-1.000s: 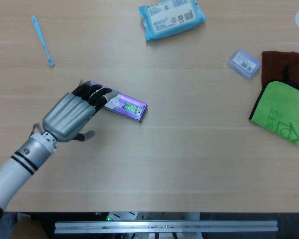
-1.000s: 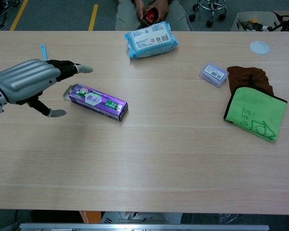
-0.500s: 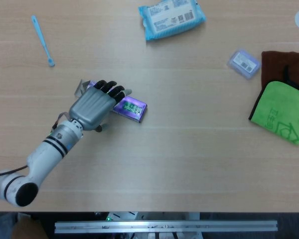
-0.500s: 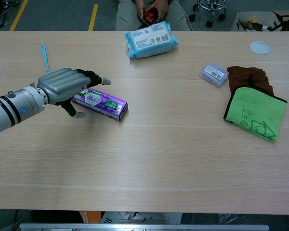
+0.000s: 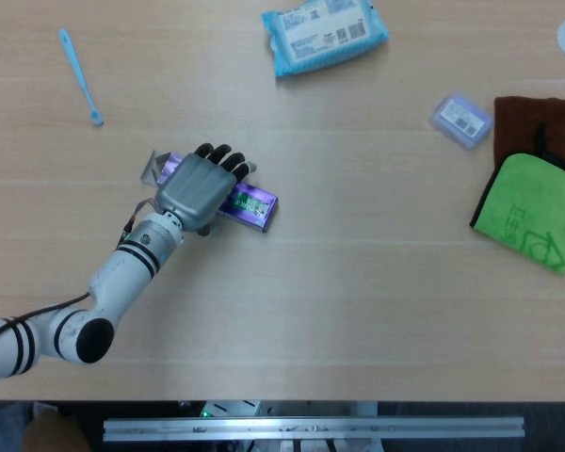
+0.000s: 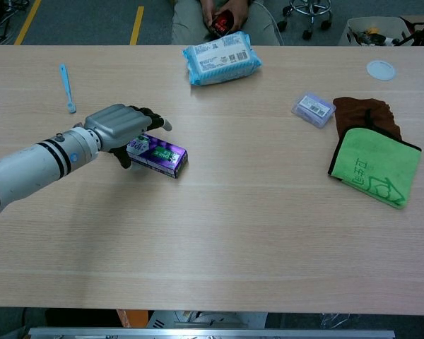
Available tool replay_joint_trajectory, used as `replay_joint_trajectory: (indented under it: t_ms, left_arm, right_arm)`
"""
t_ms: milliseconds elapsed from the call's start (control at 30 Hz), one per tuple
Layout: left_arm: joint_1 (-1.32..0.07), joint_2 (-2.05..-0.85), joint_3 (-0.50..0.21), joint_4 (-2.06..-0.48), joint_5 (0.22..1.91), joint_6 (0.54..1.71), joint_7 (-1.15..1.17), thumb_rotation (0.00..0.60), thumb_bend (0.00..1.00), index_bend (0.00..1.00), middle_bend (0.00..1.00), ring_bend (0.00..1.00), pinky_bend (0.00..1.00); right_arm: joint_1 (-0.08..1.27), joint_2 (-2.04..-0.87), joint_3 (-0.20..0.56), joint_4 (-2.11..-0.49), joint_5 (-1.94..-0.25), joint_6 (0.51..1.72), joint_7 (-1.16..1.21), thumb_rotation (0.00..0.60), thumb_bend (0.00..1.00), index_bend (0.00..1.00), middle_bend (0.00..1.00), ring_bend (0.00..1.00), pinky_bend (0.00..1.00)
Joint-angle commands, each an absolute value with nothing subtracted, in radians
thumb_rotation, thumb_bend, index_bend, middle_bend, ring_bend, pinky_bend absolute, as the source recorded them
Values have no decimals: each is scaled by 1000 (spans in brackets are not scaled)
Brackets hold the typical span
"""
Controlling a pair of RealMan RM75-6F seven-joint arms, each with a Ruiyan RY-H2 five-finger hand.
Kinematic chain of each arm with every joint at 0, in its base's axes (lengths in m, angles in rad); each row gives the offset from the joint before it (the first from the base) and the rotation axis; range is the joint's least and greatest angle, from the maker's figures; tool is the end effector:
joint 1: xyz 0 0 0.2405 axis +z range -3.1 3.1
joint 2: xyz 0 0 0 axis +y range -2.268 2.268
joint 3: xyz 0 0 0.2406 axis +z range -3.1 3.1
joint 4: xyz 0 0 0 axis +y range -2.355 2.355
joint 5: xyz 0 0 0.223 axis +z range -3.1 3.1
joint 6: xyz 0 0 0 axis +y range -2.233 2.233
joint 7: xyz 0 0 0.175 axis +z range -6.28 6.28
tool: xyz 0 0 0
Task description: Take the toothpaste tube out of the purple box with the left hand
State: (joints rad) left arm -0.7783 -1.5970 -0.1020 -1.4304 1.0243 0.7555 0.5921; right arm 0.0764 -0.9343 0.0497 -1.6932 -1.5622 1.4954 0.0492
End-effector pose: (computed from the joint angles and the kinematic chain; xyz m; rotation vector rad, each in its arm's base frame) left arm -0.1483 0.3378 -0.0946 -2.1526 -0.8317 -0.5886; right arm -0.2905 -0.2087 0.1858 1.4455 -0.8321 0.8997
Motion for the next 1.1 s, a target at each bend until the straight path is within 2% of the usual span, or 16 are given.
replay_joint_trajectory:
  t_ms: [33, 267, 400, 567, 667, 767, 867, 1100]
  left_arm:
    - [-790, -1612, -89, -1413, 1010, 753, 606, 600, 209, 178, 178, 100, 156]
    - [-796, -1662, -72, -1370, 1011, 770, 591, 600, 209, 232, 237, 123, 157]
    - [-793, -1695, -77, -1337, 1040, 796, 551, 600, 209, 282, 298, 178, 161]
    - [-801, -1724, -76, -1298, 1041, 788, 528, 600, 208, 300, 329, 202, 169]
    - [-798, -1733, -77, -1295, 1074, 813, 508, 600, 208, 356, 388, 262, 214]
    - [-793, -1732, -78, -1304, 1091, 820, 476, 600, 209, 408, 456, 324, 281]
    - [-793, -1719, -83, -1321, 1093, 812, 448, 600, 209, 449, 503, 364, 306]
    - [-789, -1650, -137, -1434, 1070, 791, 328, 600, 208, 475, 524, 376, 310]
  right_arm:
    - [75, -935, 50, -1690, -1560, 1495, 52, 600, 259, 390, 428, 434, 459]
    - [69, -936, 47, -1680, -1553, 1498, 61, 600, 259, 390, 428, 434, 458]
    - [66, -936, 46, -1676, -1553, 1499, 65, 600, 259, 390, 428, 434, 459]
    - [60, -936, 45, -1670, -1547, 1503, 71, 600, 259, 390, 428, 434, 458]
    - [57, -935, 44, -1665, -1543, 1504, 76, 600, 259, 390, 428, 434, 458]
    - [56, -937, 44, -1660, -1540, 1502, 80, 600, 259, 390, 428, 434, 458]
    - [56, -940, 44, -1657, -1541, 1502, 82, 600, 259, 390, 428, 434, 458]
    - [54, -944, 44, -1654, -1541, 1502, 85, 600, 259, 390, 428, 434, 459]
